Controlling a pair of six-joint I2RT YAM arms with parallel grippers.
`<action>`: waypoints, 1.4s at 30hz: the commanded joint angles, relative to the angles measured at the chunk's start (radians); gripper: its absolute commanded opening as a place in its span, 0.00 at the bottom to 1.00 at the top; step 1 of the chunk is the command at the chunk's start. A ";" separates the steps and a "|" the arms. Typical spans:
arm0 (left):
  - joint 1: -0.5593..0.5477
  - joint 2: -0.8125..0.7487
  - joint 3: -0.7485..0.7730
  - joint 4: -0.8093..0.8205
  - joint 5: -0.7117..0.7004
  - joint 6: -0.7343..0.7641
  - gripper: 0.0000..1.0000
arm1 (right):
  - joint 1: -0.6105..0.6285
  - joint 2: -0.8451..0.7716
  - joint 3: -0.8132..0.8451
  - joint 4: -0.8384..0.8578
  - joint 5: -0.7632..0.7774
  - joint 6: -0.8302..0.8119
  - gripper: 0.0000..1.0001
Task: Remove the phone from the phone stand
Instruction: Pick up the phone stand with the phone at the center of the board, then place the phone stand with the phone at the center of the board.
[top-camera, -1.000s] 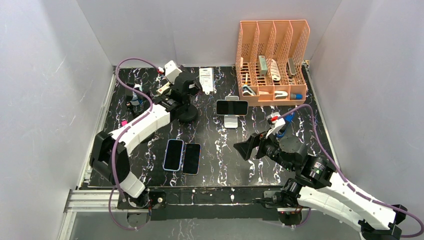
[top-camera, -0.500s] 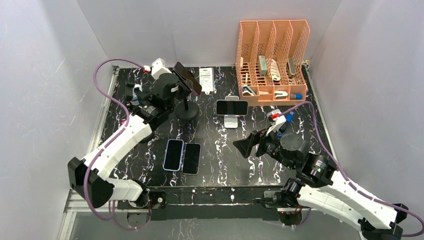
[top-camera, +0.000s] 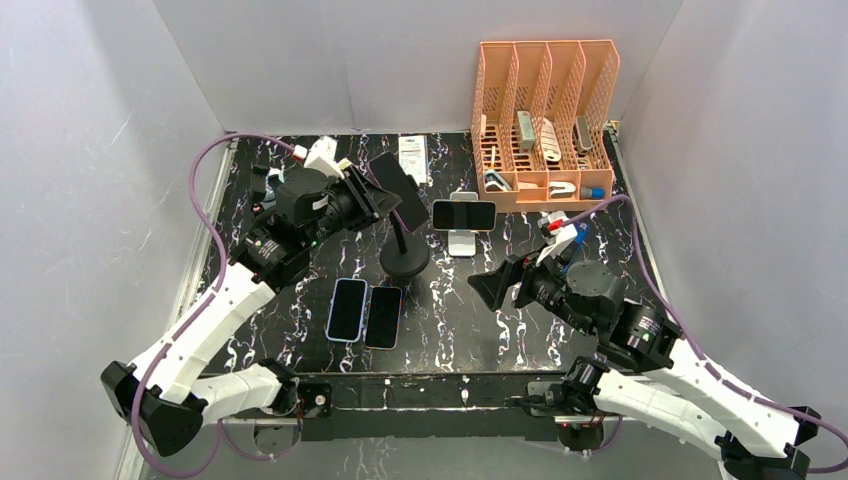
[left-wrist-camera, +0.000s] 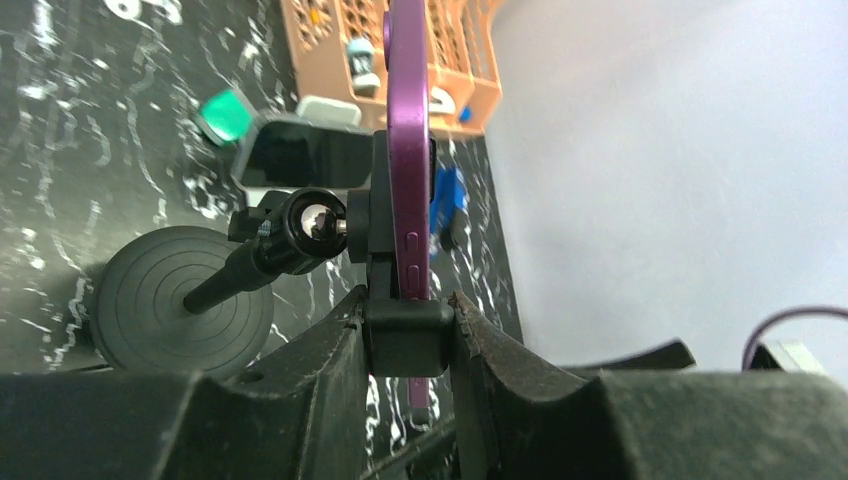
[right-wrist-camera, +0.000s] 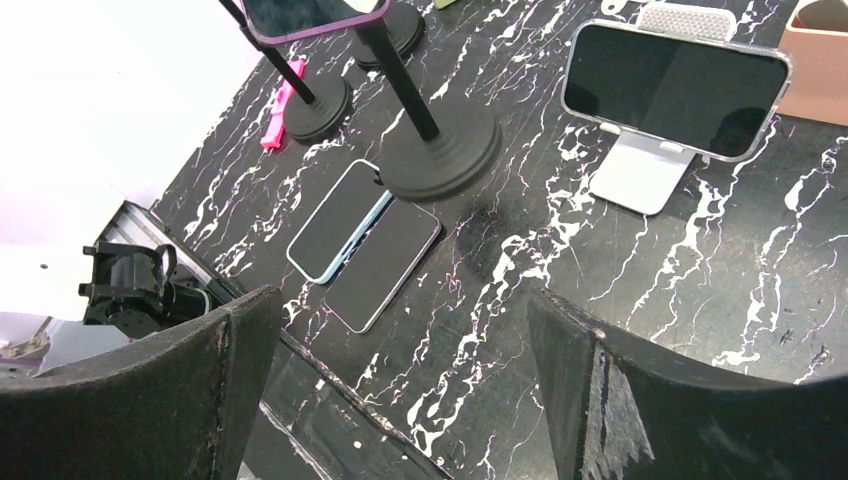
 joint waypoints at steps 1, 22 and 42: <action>-0.007 -0.065 -0.003 0.165 0.215 -0.017 0.00 | 0.000 -0.001 0.071 0.003 0.013 -0.022 0.99; -0.086 -0.068 -0.240 0.589 0.449 0.017 0.00 | 0.000 -0.048 0.181 -0.083 0.111 -0.071 0.99; -0.125 0.021 -0.412 0.688 0.477 0.218 0.00 | 0.000 -0.074 0.109 0.002 0.104 -0.132 0.99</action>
